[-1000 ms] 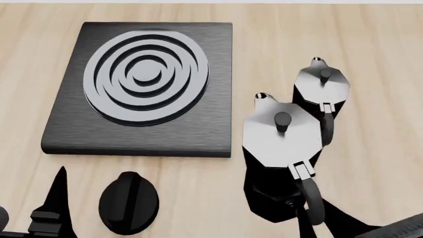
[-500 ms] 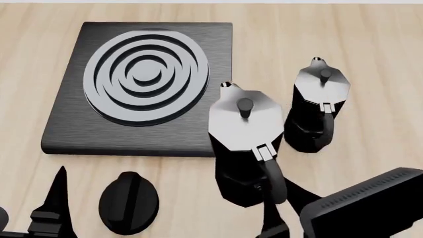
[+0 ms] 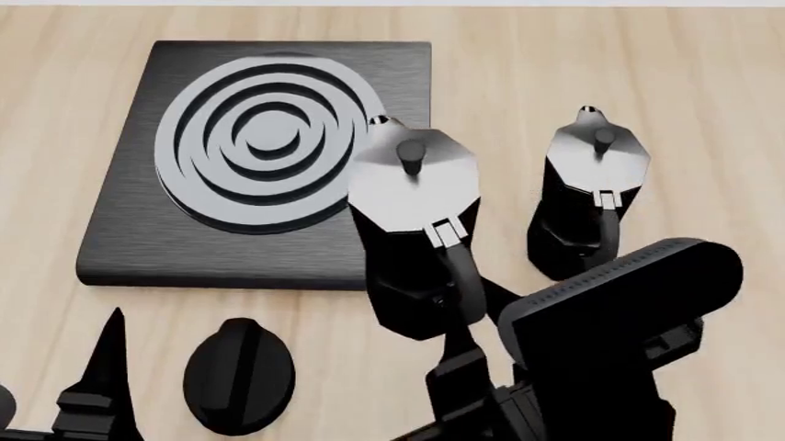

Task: Put the right moka pot on the stove.

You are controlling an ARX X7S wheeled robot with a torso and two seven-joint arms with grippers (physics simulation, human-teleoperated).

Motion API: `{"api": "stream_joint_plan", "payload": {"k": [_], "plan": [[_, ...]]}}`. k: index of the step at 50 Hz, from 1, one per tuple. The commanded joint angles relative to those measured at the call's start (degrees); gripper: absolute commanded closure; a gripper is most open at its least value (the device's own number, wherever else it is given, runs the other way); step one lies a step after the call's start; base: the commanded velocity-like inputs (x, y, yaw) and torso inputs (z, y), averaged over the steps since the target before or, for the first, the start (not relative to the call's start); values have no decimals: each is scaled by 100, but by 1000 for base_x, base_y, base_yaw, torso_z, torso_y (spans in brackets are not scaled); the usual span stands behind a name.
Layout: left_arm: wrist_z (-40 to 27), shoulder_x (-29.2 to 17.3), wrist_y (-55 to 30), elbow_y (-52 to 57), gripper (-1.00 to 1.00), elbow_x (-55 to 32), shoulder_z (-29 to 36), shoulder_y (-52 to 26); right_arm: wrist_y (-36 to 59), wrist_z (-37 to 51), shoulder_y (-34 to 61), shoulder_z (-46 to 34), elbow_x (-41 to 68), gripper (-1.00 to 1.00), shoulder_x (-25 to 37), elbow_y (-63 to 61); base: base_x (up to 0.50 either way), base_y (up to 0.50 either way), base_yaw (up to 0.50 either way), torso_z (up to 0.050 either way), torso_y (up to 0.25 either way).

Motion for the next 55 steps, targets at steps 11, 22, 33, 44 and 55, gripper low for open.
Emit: {"api": "stream_joint_plan", "payload": {"k": [11, 22, 33, 44, 55], "plan": [[-6, -34, 47, 7, -100, 10, 30, 14, -37, -356, 636, -530, -734, 100, -423, 555, 0, 0, 0, 0, 1], [-21, -43, 29, 1, -100, -46, 38, -14, -135, -583, 948, -777, -1049, 100, -618, 967, 0, 0, 0, 1, 1], [-29, -55, 64, -3, -100, -44, 43, 8, -6, -602, 1362, -1015, -1136, 100, -822, 1182, 0, 0, 0, 0, 1], [-46, -75, 54, 8, -100, -74, 56, -7, 119, -621, 1843, -1152, -1072, 100, -1049, 1515, 0, 0, 0, 0, 1], [-45, -89, 72, 5, -100, -60, 85, -14, -64, -811, 2068, -1320, -1258, 100, -1307, 1994, 0, 0, 0, 1, 1]]}}
